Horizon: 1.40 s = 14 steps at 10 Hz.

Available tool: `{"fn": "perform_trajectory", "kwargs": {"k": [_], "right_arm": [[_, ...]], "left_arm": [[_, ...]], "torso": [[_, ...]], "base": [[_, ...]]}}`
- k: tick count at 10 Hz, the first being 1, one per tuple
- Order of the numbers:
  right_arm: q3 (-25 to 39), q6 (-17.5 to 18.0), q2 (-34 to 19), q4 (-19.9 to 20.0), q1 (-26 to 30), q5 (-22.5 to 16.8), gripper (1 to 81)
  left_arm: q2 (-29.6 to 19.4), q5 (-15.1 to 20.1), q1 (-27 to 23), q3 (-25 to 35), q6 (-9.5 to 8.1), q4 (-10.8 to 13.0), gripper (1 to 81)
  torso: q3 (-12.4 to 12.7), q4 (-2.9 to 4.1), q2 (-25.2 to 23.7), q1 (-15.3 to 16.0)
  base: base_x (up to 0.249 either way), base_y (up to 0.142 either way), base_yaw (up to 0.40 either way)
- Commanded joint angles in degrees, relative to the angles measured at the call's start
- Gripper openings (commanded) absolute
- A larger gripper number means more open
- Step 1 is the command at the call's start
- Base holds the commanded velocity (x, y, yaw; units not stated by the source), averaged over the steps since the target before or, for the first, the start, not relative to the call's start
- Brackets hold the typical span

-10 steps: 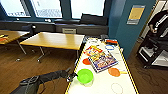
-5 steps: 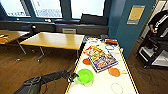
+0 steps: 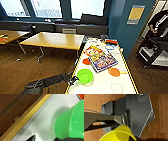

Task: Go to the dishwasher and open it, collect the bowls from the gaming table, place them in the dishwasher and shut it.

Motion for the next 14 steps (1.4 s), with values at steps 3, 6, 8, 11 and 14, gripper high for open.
{"fn": "perform_trajectory", "kwargs": {"k": [3,6,8,11,14], "right_arm": [[0.1,-0.1,-0.6,-1.2,1.2,-3.7,1.0],[0.1,-0.5,-0.2,-1.2,1.4,-4.0,1.0],[0.1,-0.6,-0.3,-1.3,1.4,-4.0,1.0],[0.7,-0.7,-0.4,-1.3,1.2,-4.8,1.0],[0.4,-0.7,-0.3,-1.4,0.9,-4.7,1.0]], "left_arm": [[1.7,2.1,-3.7,-0.4,0.15,3.8,81.1],[-1.6,1.8,-3.7,7.5,0.33,5.5,1.0],[-7.0,1.4,-5.5,20.7,0.33,8.9,1.0],[-20.8,-2.6,-9.1,45.0,0.24,13.7,1.0],[-34.2,-3.9,-5.0,60.4,-0.03,20.4,1.0]], "torso": [[0.0,0.00,0.0,0.0],[0.0,0.00,0.0,0.0],[0.0,0.00,0.0,0.0],[0.0,0.00,0.0,0.0],[0.0,0.00,0.0,0.0]], "base": [[0.000,0.000,0.000],[0.000,0.000,0.000],[0.000,0.000,0.000],[0.000,0.000,0.000],[0.000,0.000,0.000]]}}
